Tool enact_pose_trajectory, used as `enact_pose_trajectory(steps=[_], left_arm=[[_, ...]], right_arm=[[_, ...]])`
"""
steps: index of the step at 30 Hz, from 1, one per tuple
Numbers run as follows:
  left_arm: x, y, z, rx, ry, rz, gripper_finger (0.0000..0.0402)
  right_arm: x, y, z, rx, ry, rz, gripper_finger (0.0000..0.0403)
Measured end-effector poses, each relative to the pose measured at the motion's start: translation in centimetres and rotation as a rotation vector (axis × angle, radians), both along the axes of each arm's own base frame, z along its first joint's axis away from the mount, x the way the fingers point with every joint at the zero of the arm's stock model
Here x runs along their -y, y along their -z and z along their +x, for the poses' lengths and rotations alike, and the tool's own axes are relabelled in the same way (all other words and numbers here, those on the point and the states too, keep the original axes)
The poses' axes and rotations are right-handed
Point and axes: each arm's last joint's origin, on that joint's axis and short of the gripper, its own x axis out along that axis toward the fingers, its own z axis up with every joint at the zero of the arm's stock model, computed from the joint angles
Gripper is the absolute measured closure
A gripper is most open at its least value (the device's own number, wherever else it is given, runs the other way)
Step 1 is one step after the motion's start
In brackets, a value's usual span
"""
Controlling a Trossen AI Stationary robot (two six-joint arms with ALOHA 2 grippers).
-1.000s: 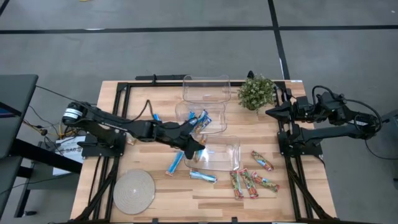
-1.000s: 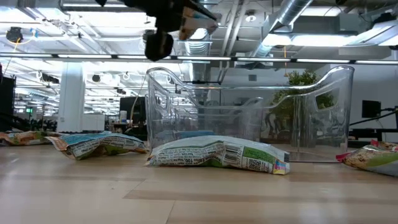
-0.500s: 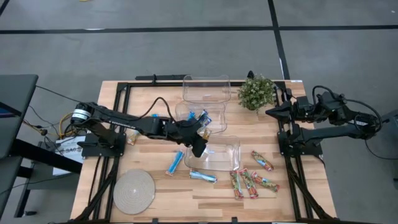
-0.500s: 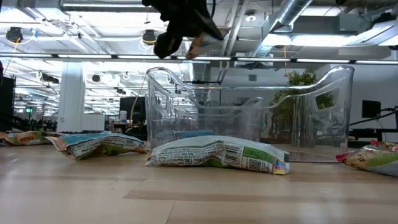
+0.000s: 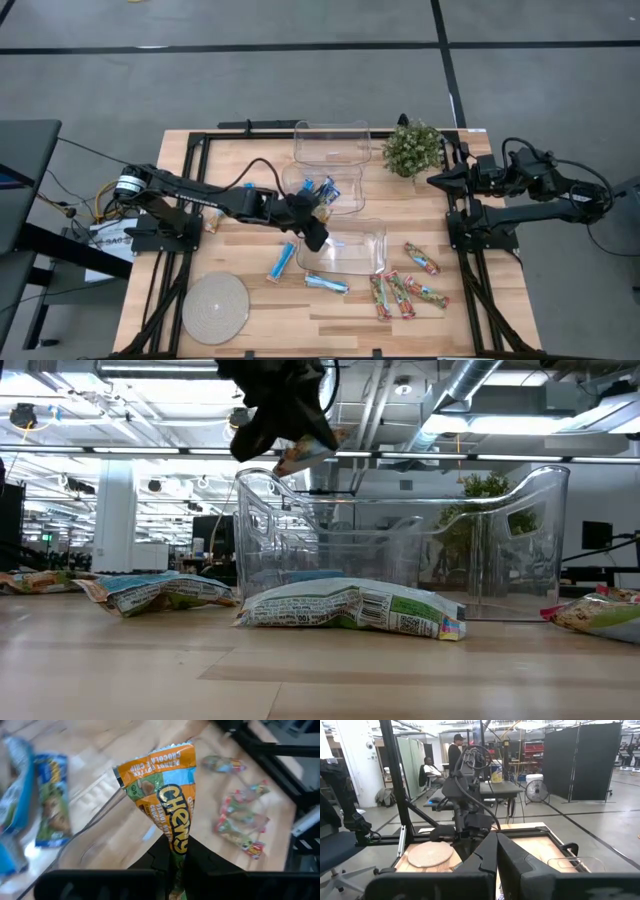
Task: Pick and place Granola Bars by type
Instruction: Put the yellow granola bar into the bottom transparent bin
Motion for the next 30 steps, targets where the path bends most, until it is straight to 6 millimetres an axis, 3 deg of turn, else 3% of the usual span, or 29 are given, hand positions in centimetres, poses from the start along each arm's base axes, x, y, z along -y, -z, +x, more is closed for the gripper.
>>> enact_pose_trajectory(steps=[11, 20, 30], left_arm=[[-0.3, 1.9, 0.4, -0.054, -0.271, -0.194, 0.0384], [0.9, 3.9, 1.4, -0.086, -0.337, -0.339, 0.0384], [1.4, 4.4, 1.6, -0.1, -0.334, -0.383, 0.0384]], right_arm=[[0.0, 0.0, 0.0, 0.001, 0.0, 0.0, 0.0403], [0.0, 0.0, 0.0, -0.001, 0.0, 0.0, 0.0403], [0.0, 0.0, 0.0, 0.0, 0.0, 0.0, 0.0403]])
